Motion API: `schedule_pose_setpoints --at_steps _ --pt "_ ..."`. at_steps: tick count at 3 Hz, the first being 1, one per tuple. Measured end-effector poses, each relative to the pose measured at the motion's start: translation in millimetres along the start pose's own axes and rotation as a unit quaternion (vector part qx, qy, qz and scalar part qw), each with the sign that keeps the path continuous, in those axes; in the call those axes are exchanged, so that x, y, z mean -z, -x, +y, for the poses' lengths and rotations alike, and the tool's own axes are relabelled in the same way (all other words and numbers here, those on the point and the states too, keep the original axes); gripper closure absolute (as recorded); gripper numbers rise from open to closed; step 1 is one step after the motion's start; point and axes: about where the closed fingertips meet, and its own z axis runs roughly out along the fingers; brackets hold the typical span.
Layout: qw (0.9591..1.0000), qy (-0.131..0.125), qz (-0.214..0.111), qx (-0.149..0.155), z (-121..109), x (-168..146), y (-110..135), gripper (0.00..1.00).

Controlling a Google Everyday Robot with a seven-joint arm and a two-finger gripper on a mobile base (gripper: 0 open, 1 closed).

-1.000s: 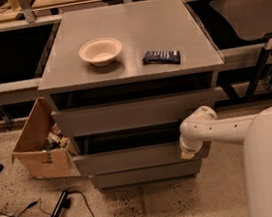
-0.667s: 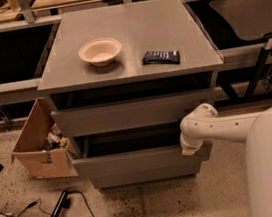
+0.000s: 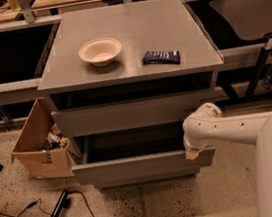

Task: Open middle drawer

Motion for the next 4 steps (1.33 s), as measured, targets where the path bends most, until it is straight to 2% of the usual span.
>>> schedule_pose_setpoints --at_steps 1,2,3,4 --pt "0.9995 0.025 0.013 -0.011 24.1 -1.4 -18.6 1.00" --pt "0.9995 0.025 0.013 -0.011 23.6 1.7 -17.4 1.00" --pt "0.9988 0.041 0.023 -0.016 38.1 5.7 -28.8 1.00" --pt "0.9988 0.041 0.023 -0.016 38.4 6.5 -28.2 1.00"
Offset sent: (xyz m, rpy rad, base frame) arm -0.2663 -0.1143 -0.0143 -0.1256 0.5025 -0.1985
